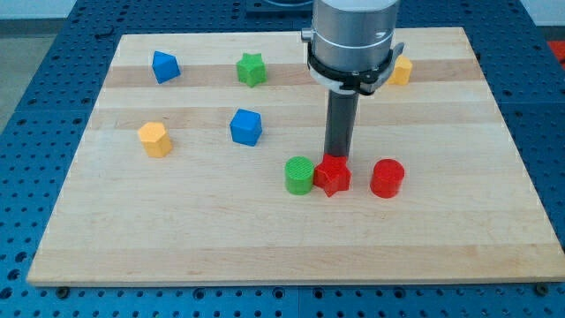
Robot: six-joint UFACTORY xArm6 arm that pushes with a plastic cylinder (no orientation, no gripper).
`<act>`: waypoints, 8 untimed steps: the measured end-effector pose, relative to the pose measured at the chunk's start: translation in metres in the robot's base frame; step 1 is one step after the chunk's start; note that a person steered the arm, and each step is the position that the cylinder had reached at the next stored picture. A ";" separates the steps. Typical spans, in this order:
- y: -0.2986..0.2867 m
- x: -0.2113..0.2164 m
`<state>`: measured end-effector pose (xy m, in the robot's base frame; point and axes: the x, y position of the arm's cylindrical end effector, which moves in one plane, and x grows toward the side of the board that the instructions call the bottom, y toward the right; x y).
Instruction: Move the green star above the blue cube
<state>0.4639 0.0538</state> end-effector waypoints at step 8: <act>-0.054 -0.211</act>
<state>0.2527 0.0002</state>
